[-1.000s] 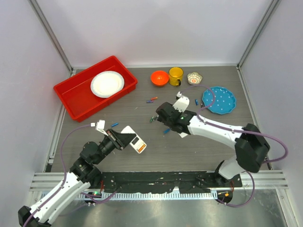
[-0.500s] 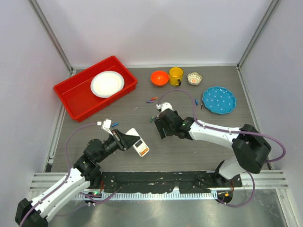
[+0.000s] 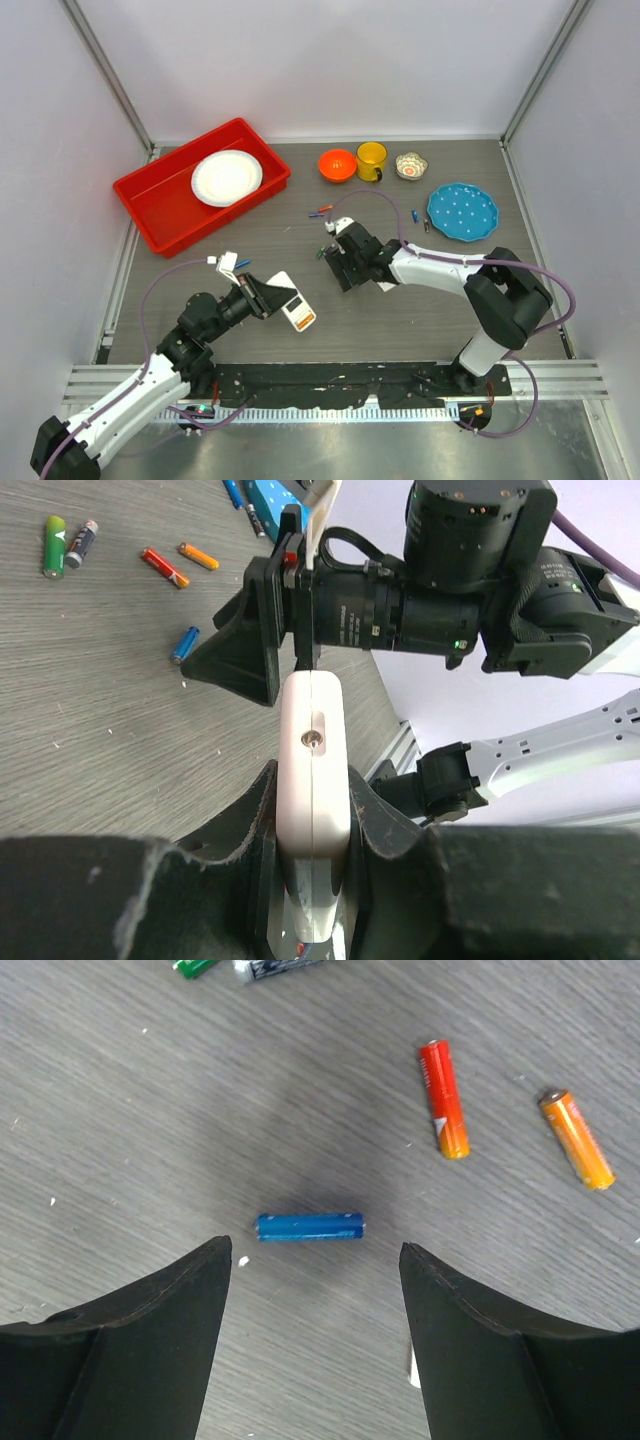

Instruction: Load the batteries into the remote control

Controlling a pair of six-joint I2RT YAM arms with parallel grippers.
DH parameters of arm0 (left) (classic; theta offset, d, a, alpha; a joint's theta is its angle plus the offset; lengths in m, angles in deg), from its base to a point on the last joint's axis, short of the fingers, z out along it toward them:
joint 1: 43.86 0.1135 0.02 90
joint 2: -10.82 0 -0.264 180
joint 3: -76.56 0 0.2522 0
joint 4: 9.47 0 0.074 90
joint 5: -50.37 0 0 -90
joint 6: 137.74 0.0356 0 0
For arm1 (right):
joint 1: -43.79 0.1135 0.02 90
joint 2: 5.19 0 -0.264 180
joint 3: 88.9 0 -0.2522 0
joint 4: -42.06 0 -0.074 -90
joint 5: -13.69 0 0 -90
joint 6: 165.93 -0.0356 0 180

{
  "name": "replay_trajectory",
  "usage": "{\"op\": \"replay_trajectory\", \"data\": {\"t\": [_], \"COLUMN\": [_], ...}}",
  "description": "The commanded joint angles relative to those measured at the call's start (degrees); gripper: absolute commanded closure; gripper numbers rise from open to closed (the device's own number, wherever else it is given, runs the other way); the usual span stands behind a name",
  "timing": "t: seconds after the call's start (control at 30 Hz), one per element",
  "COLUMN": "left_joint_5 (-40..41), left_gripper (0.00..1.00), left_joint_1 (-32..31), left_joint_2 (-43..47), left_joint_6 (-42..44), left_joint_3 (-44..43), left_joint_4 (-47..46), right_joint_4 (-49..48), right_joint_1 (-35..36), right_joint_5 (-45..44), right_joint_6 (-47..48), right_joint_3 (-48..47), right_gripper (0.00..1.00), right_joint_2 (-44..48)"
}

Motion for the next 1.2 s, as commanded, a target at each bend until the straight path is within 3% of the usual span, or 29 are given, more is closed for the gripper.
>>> {"op": "replay_trajectory", "data": {"t": [0.0,0.83,1.17], "left_joint_5": [-1.04,-0.77,-0.77], "left_gripper": [1.00,1.00,1.00], "left_joint_1": [-0.15,-0.15,-0.15], "left_joint_2": [0.15,1.73,1.90], "left_joint_6": [1.83,2.27,2.18], "left_joint_3": [-1.31,-0.96,-0.87], "left_joint_4": [-3.79,-2.47,-2.47], "right_joint_4": [-2.26,-2.08,-0.94], "right_joint_1": [-1.15,-1.94,-2.20], "right_joint_5": [2.16,3.39,3.92], "right_joint_6": [1.81,2.25,1.63], "right_joint_3": [-3.21,-3.39,-2.60], "right_gripper": [0.27,0.39,0.36], "right_joint_2": [-1.31,-5.89,-4.57]}}
